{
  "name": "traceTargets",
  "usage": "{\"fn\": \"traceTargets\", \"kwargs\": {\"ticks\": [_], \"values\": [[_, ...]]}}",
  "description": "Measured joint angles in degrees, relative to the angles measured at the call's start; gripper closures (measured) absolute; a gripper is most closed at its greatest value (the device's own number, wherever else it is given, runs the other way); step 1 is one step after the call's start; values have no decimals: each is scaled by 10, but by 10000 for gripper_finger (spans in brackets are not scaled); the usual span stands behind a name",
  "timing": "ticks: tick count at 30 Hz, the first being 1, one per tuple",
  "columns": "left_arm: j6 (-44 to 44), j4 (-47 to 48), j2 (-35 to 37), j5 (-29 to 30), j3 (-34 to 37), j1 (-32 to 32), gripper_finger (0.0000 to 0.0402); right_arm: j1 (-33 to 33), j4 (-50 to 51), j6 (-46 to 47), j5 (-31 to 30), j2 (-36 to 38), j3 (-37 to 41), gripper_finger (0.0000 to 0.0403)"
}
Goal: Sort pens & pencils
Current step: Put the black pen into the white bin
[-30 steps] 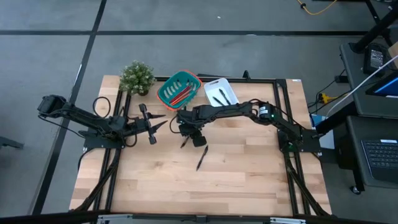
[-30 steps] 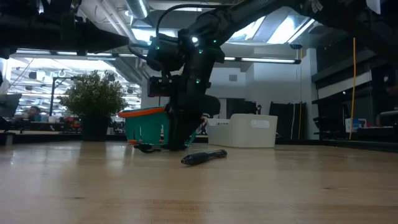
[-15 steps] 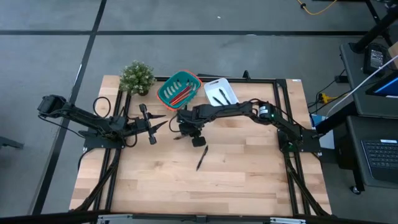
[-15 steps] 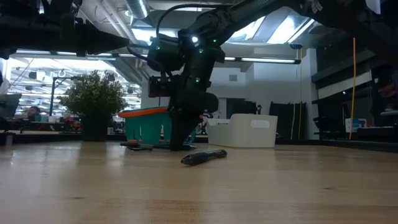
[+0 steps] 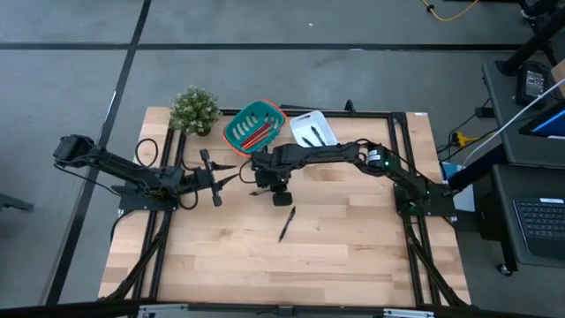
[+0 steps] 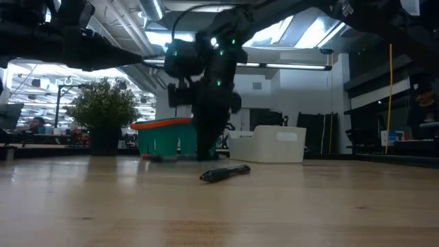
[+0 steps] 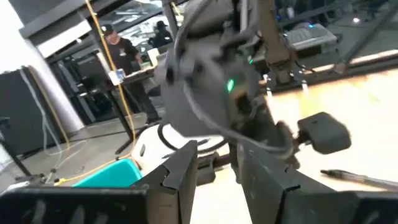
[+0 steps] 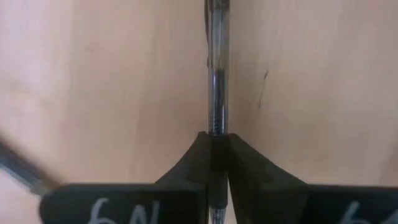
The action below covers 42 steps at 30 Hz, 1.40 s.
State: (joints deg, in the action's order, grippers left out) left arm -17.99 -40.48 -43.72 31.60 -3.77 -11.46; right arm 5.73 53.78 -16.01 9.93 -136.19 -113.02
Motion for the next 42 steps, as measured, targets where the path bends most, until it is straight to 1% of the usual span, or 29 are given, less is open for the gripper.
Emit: {"fn": "traceTargets", "kwargs": {"ticks": [3, 8, 12, 15, 18, 25, 28, 39, 42], "values": [[12, 2, 0, 1, 0, 0, 292, 0, 5, 12, -7, 29, -6, 371], [15, 15, -1, -3, 0, 0, 292, -7, 23, 25, -44, 58, -6, 371], [18, 20, -1, -25, 0, 0, 292, -11, 21, 29, -64, 92, -7, 371], [26, 25, -1, -27, 0, -5, 292, -12, 28, 56, -70, 107, -8, 371], [26, 25, -1, -28, 0, -7, 292, -12, 37, 65, -89, 120, -7, 371], [29, 24, -1, -28, 0, -8, 292, -15, 62, 78, -91, 141, -8, 371], [29, 24, -1, -28, 0, -10, 292, -14, 76, 81, -115, 143, -9, 371], [29, 25, -1, -29, 0, -10, 292, -5, 100, 84, -119, 152, -8, 371], [29, 29, -1, -30, 0, -10, 292, 5, 114, 102, -120, 162, -5, 371]]}}
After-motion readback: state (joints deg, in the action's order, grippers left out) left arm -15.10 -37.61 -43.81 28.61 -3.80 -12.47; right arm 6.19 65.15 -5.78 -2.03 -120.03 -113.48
